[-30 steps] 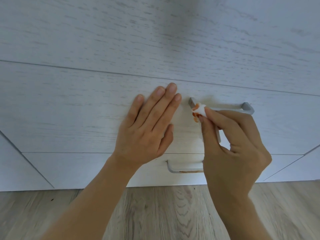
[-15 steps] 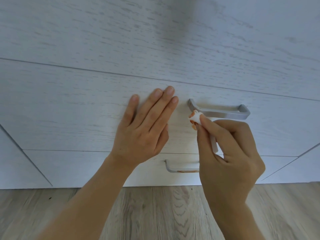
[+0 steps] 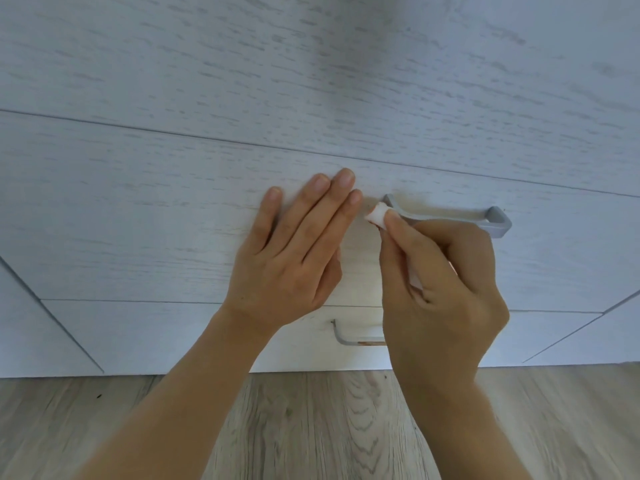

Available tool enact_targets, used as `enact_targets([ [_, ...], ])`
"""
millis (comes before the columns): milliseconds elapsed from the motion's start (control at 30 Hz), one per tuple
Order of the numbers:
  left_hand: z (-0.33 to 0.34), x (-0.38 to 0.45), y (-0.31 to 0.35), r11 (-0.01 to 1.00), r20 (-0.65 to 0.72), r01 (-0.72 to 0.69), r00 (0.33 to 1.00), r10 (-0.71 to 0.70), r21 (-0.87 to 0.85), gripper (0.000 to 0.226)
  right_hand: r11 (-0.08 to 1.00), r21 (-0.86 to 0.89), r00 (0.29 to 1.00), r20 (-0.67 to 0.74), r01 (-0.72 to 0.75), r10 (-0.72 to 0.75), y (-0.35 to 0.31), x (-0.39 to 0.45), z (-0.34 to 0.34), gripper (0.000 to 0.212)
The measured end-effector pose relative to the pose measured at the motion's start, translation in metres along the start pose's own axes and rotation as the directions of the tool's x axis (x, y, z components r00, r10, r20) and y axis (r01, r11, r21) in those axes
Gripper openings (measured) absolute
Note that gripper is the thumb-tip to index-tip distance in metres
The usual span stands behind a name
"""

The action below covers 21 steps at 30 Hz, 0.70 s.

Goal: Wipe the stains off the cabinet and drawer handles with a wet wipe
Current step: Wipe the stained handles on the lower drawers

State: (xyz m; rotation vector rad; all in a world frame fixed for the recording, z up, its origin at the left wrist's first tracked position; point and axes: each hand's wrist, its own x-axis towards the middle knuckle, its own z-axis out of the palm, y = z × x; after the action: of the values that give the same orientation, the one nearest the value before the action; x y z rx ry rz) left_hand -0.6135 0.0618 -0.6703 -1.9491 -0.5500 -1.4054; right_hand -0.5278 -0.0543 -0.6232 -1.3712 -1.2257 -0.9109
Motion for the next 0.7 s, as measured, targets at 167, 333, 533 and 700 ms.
enact_targets([
  [167,-0.002,0.0,-0.001,1.0,0.013,-0.006,1.0,0.006,-0.02,0.061,0.995,0.048,0.996,0.001,-0.089,0.089,-0.01,0.003,0.0,0.01],
  [333,-0.005,0.001,-0.002,0.999,0.024,-0.006,1.0,0.007,-0.031,0.063,0.994,0.033,0.994,-0.028,-0.102,0.103,-0.005,-0.005,-0.019,0.009],
  [533,-0.007,0.002,-0.001,0.999,0.024,-0.003,1.0,0.004,-0.04,0.063,0.968,0.008,0.968,0.021,-0.25,0.25,-0.003,0.002,-0.031,0.015],
  [700,-0.008,0.002,-0.002,0.999,0.029,-0.003,1.0,0.005,-0.05,0.06,0.946,0.13,0.95,0.134,-0.298,0.281,-0.005,0.007,-0.035,0.023],
])
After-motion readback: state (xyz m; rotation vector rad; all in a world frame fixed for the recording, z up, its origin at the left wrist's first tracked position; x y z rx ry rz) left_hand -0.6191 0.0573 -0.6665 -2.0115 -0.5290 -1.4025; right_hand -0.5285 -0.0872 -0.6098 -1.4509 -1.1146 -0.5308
